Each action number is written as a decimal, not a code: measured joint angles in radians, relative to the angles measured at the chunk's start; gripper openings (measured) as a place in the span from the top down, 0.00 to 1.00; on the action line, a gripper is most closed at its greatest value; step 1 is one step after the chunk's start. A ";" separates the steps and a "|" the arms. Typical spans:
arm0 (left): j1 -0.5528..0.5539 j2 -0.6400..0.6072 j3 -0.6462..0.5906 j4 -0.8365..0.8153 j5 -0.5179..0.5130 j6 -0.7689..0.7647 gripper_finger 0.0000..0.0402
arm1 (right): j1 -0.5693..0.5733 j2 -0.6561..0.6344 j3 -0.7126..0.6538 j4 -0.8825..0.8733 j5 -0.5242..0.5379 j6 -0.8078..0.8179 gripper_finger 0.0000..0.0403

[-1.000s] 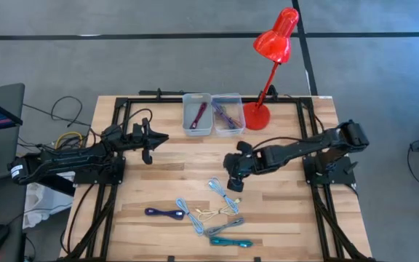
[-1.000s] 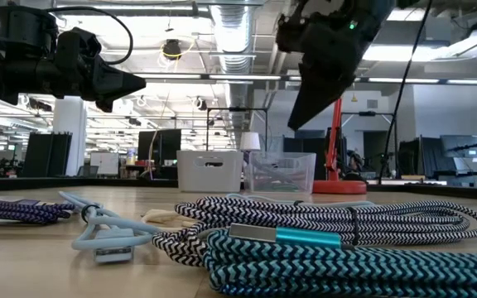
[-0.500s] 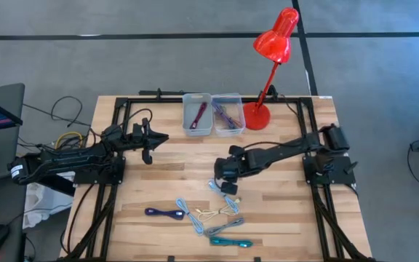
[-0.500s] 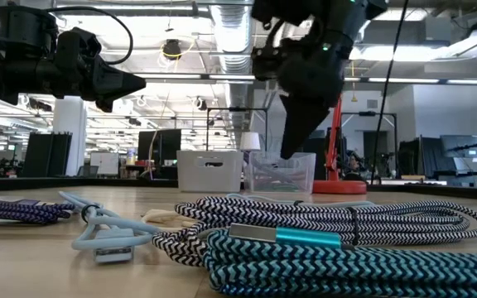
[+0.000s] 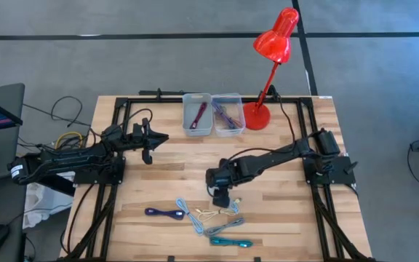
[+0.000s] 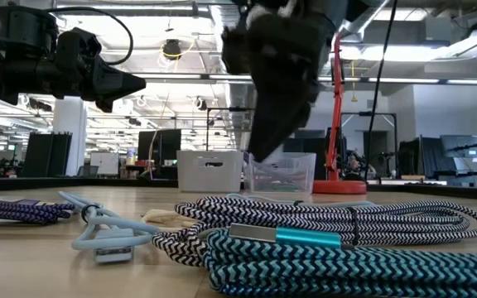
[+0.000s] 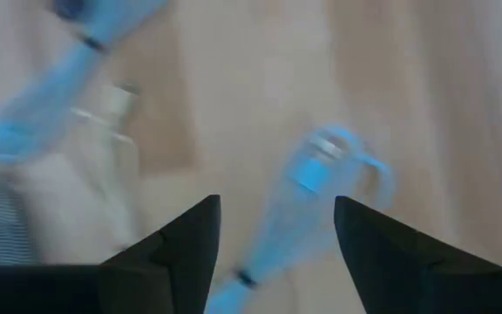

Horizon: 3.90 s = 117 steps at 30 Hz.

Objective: Pick & Place USB Port
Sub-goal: Put the top light blue charger cable into the transparent bin

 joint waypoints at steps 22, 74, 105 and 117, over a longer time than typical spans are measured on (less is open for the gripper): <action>0.000 0.000 0.000 -0.005 0.000 -0.035 0.89 | 0.012 0.089 -0.002 -0.061 0.083 0.006 0.50; 0.000 0.001 0.000 -0.005 0.000 -0.034 0.89 | -0.021 -0.126 -0.013 -0.169 0.125 -0.088 1.00; 0.000 0.001 0.000 -0.005 0.000 -0.034 0.89 | 0.095 -0.129 -0.046 -0.261 0.075 0.124 0.54; 0.000 0.001 0.000 -0.005 0.000 -0.034 0.89 | 0.104 -0.129 -0.169 -0.124 0.080 0.175 0.46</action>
